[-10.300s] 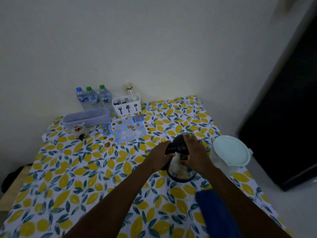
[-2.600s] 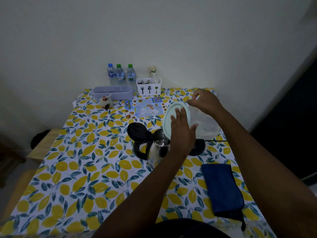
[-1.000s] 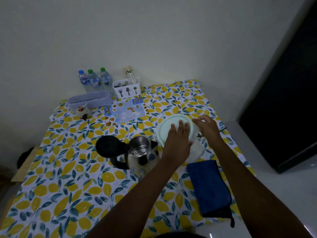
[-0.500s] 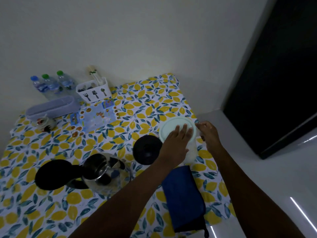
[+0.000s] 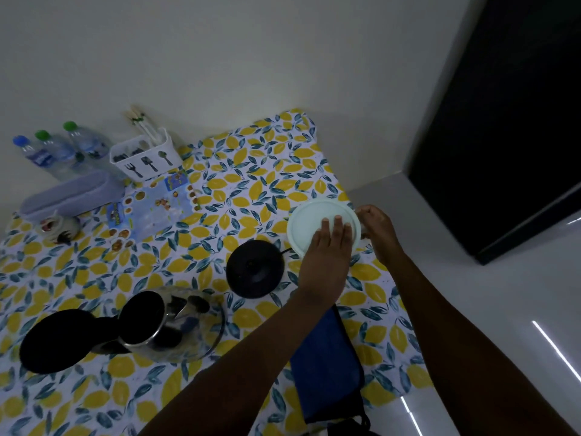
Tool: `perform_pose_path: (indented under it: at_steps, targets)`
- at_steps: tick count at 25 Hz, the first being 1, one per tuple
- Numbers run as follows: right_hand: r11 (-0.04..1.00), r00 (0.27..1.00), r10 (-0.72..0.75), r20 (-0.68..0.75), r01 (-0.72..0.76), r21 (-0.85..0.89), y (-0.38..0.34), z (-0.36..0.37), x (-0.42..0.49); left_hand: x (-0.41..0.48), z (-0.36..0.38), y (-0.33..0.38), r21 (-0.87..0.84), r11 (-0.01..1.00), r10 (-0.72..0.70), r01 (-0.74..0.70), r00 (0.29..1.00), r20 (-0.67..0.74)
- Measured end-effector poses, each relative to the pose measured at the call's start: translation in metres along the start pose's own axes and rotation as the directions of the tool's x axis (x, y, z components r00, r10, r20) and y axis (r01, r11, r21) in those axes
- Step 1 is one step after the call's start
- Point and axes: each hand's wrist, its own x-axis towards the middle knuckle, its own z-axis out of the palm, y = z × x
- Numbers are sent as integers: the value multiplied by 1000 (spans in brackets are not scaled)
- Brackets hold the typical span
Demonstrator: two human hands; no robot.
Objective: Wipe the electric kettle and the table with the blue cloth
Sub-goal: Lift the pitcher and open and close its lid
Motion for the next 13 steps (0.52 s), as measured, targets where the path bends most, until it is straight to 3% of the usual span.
perform_pose_path:
  at_steps: [6,9,13]
  targets:
    - [997,995,-65,-80,62,-44,-6,4,-6,-1,-4,-2,25,1000,-5,5,1000,16]
    - [984,981,-137,-139,119,-132,-4,4,-20,-4,-12,-4,-62,998,25,-24,1000,18]
    - [946,942,-272,-198,224,-236,4,8,-66,-35,-24,-19,-307,951,-41,-19,981,-190]
